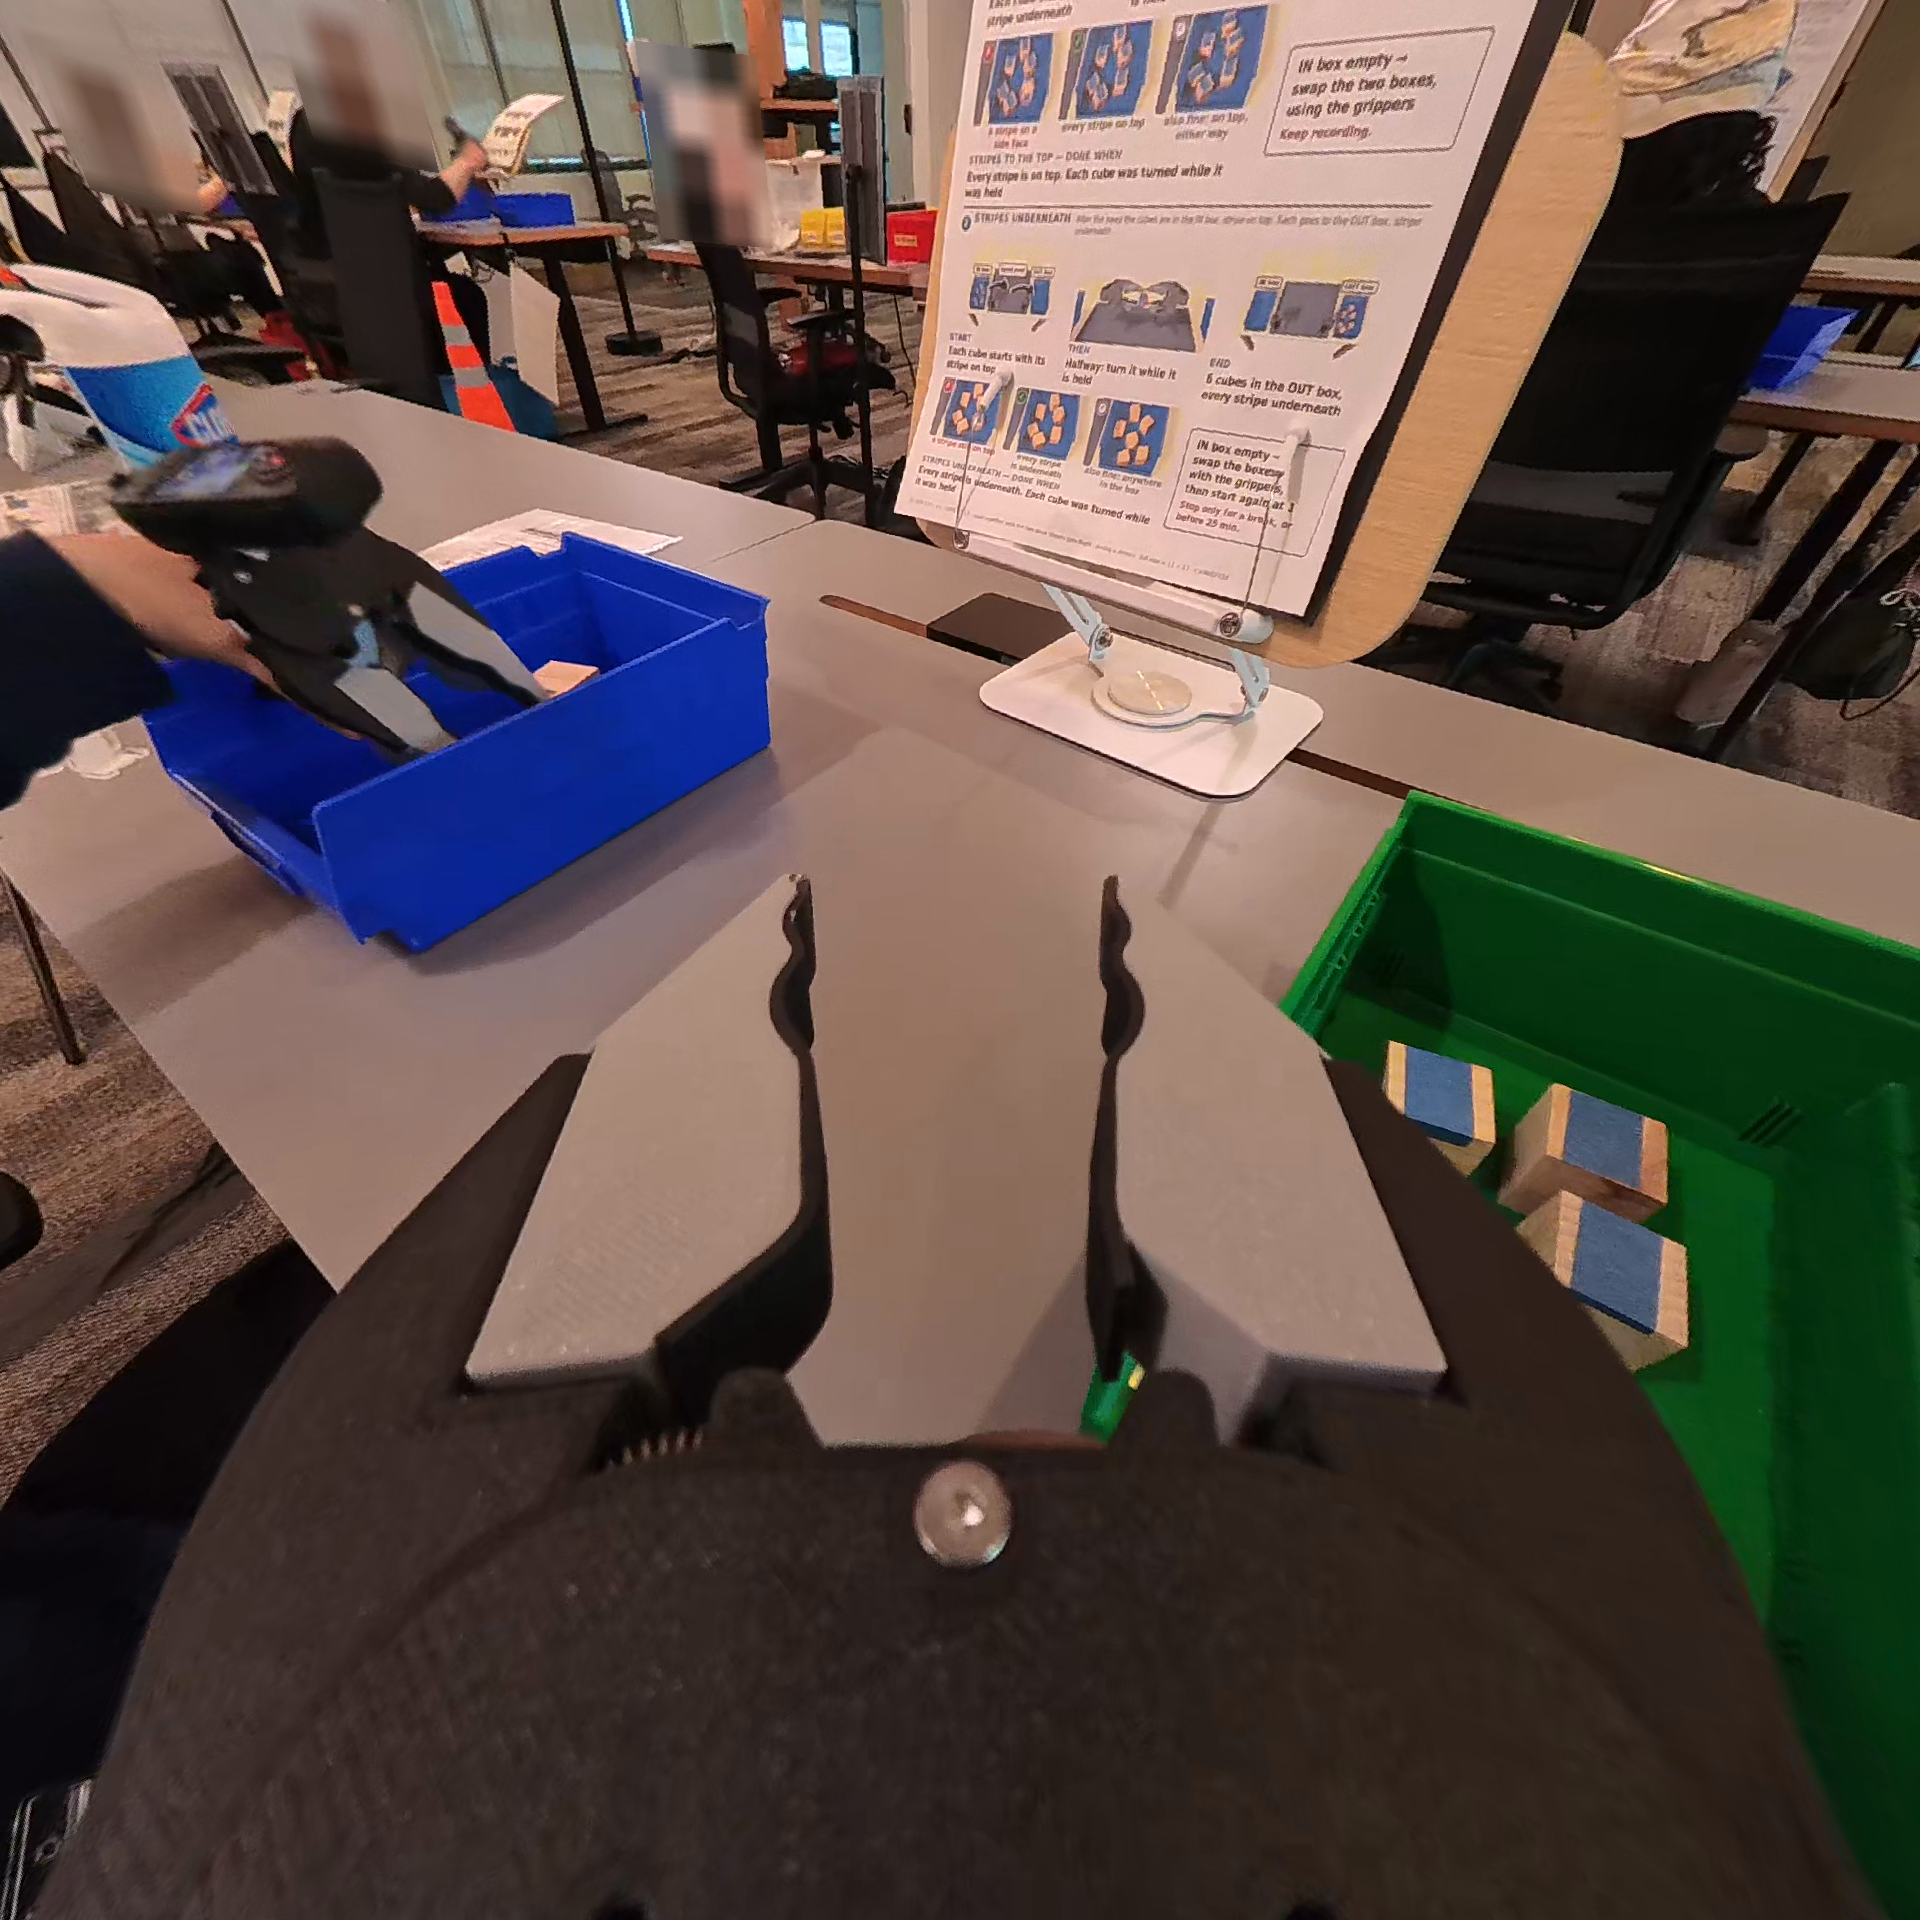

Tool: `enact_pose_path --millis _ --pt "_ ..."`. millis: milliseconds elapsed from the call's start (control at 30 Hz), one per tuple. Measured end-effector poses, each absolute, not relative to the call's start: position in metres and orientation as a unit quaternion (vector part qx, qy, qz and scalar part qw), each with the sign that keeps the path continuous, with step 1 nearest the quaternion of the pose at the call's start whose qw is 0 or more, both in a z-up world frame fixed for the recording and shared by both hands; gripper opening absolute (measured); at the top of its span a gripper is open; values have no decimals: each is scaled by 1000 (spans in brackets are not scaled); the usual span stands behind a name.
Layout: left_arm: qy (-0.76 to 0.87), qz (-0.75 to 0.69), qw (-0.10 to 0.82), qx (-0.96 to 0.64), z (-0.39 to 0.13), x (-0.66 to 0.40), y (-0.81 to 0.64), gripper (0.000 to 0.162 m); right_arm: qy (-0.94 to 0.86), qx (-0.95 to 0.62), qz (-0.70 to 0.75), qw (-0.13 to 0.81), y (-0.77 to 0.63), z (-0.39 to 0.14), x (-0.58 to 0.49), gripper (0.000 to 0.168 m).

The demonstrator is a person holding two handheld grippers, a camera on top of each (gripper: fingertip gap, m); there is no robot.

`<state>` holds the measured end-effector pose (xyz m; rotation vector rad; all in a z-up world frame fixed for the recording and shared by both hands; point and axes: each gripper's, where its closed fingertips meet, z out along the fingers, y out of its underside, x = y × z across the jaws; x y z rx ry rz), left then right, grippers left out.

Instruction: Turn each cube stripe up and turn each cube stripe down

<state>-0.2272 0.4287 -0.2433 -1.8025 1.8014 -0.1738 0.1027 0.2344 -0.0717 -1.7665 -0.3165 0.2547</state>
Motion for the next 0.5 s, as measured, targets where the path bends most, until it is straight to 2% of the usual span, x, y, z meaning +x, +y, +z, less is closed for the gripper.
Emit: enact_pose_path --millis 100,400,500 --pt "689 -28 286 -666 -251 -233 436 43 -139 -768 109 616 234 -72 104 53" --pt "699 3 241 -674 -251 -268 411 52 -146 -764 113 619 230 -68 102 52" --pt "700 24 252 -667 -244 -273 413 54 -150 -762 111 620 229 -66 100 52"
